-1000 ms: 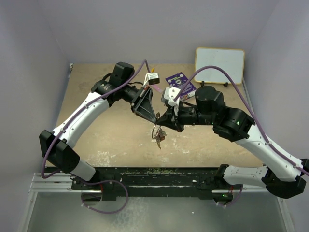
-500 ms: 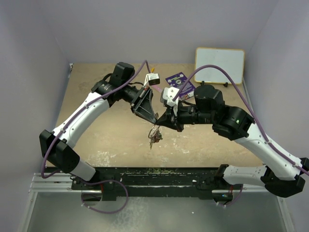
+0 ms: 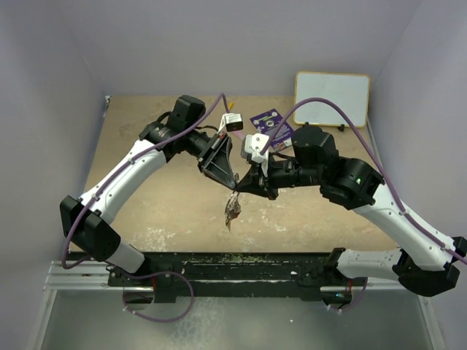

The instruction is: Put the keys on the keyring

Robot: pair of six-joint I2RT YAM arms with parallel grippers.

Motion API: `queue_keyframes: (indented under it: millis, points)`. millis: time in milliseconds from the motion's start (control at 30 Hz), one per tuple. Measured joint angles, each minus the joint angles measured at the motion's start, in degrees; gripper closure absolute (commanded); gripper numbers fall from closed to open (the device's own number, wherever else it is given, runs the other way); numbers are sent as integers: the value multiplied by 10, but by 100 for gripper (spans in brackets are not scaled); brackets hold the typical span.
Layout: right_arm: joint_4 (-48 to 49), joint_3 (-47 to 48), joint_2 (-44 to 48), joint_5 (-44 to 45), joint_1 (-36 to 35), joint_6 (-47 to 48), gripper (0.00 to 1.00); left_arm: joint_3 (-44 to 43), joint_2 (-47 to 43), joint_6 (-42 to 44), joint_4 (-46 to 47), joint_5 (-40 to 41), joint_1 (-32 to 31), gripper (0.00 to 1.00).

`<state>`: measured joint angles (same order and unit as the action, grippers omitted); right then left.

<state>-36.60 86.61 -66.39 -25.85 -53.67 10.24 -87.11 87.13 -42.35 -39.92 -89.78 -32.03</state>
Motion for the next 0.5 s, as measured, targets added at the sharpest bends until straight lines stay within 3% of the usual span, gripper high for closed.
queue_keyframes:
  millis: [500]
  points:
    - [21, -31, 5, -20, 1, 3, 100, -16, 0, 19, -41, 17, -7, 96]
